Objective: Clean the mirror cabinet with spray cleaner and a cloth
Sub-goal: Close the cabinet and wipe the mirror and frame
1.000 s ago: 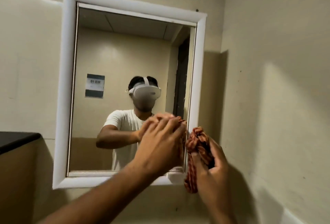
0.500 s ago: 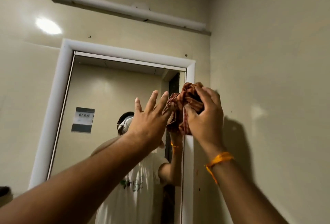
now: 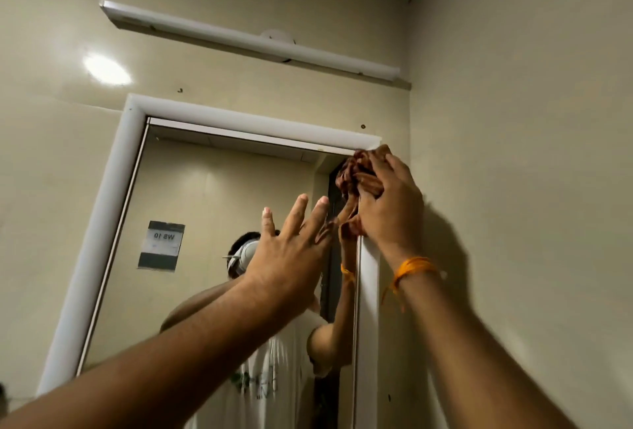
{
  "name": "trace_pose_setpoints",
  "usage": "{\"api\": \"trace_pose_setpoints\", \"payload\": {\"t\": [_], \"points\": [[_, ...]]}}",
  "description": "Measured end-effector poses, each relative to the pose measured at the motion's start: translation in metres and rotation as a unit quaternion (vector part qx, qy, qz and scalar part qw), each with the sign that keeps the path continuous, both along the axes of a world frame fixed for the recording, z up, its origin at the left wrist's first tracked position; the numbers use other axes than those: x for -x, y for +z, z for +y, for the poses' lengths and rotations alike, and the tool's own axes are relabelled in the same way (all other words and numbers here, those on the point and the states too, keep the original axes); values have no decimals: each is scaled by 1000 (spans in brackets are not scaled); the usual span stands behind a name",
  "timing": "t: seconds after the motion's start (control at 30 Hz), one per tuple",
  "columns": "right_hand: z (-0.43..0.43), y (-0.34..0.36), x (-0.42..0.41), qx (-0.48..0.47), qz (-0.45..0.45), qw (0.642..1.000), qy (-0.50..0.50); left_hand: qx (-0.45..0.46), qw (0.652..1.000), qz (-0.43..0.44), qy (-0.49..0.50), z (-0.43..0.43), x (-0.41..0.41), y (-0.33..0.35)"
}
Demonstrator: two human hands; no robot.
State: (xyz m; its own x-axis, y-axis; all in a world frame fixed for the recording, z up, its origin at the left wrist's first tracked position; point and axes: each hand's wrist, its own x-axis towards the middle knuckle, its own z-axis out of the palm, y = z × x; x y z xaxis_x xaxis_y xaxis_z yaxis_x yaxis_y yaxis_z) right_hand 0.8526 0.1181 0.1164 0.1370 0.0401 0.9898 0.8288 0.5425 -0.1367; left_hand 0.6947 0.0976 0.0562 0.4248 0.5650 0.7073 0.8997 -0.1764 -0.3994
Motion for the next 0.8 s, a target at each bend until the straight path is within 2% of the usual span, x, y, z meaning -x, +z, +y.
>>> {"api": "trace_pose_setpoints", "payload": {"t": [0.2,0.3,0.4,0.57,0.67,0.8], "points": [[0,-169,9,9,35,999,24,-8,1000,3,6,-2,4,0],[1,-197,4,26,28,999,31,-9,1000,3,7,-4,3,0],[1,-161,6,27,18,999,40,-5,1000,2,7,-6,3,0],[6,-25,0,-11,-1,998,57,-11,1000,0,1,-8,3,1],[4,42,0,26,-13,999,36,-11,1000,-8,-7,-7,5,0],[2,59,-2,45,-16,998,38,-19,999,-31,-36,-9,9,-9]]}}
